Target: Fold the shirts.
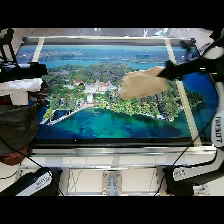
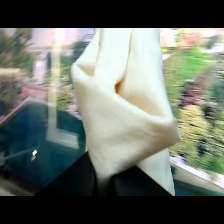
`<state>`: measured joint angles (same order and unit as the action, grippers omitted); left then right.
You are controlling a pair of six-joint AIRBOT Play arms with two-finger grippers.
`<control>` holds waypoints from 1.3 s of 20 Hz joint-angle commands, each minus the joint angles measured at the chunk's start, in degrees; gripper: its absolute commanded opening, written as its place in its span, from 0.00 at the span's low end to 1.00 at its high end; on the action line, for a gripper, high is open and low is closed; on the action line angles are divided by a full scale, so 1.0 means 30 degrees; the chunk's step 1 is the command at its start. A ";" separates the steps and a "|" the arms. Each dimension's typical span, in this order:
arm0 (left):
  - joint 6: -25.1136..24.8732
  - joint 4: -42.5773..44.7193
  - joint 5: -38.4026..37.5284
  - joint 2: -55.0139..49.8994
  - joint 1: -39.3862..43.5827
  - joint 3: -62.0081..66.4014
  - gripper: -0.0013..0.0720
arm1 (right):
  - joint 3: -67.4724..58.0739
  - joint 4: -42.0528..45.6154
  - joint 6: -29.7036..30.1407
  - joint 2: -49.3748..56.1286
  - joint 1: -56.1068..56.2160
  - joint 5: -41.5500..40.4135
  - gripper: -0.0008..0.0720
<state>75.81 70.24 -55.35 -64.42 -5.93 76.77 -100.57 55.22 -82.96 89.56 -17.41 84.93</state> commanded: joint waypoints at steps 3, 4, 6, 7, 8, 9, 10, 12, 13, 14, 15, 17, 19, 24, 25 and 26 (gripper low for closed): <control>0.0000 -0.0007 0.0007 -0.0007 0.0000 0.0000 0.03 | -0.0532 0.6200 -0.0590 -0.2251 -0.8699 0.3024 0.03; 0.0000 0.0000 0.0007 -0.0007 0.0000 0.0000 0.03 | -0.0299 0.6186 -0.0532 -0.2295 -1.0120 0.3147 0.03; 0.0007 -0.0007 0.0007 -0.0007 0.0007 0.0000 0.03 | 0.0896 0.6207 -0.0466 -0.2353 -1.2123 0.2980 0.02; 0.0022 -0.0015 0.0000 -0.0007 0.0007 0.0000 0.03 | 0.2040 0.6266 -0.0204 -0.2353 -1.2779 0.2827 0.03; 0.0226 0.0000 0.0007 -0.0007 0.0058 0.0000 0.03 | 0.3497 0.6484 0.0444 -0.2353 -1.3121 0.2718 0.03; 0.0576 -0.0007 0.0007 -0.0007 0.0058 0.0000 0.03 | 0.5129 0.7067 0.0750 -0.2353 -1.3151 0.2412 0.03; 0.0809 0.0000 0.0007 -0.0007 0.0146 0.0000 0.03 | 0.6856 0.8014 0.0831 -0.2353 -1.3151 0.2106 0.03; 0.0801 -0.0058 0.0000 -0.0007 0.0204 -0.0007 0.03 | 1.0214 0.9435 0.0386 -0.2353 -1.3158 0.1100 0.03; 0.0838 -0.0189 0.0000 -0.0007 0.0204 -0.0007 0.03 | 1.1402 0.9908 0.0386 -0.2353 -1.3151 0.0758 0.04; 0.0947 -0.0219 0.0000 -0.0007 0.0197 -0.0007 0.03 | 1.2043 1.0127 0.0386 -0.2353 -1.3151 0.0758 0.10; 0.0947 -0.0219 0.0000 -0.0007 0.0197 -0.0007 0.03 | 1.2116 1.0338 0.0306 -0.2361 -1.3151 0.1464 0.24; 0.0940 -0.0211 0.0000 -0.0007 0.0197 -0.0007 0.03 | 1.1016 1.0397 0.0262 -0.2732 -1.3151 0.3840 0.65; 0.0940 -0.0219 0.0000 -0.0007 0.0197 -0.0007 0.03 | 0.8692 1.0353 -0.0284 -0.3585 -1.3129 0.6193 0.68; 0.0933 -0.0204 0.0007 -0.0007 0.0197 -0.0007 0.03 | 0.2084 0.6040 -0.1705 -0.6397 -1.3107 0.6011 0.38; 0.0933 -0.0204 0.0007 -0.0015 0.0197 -0.0007 0.03 | 0.1413 0.3789 -0.1668 -0.6732 -1.3107 0.5406 0.09; 0.0933 -0.0204 0.0000 -0.0015 0.0197 -0.0007 0.03 | 0.1093 0.0976 -0.1457 -0.7060 -1.2968 0.5042 0.02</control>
<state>78.63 69.58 -55.35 -64.42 -5.39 76.77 -90.78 74.63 -86.87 71.72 -56.62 102.26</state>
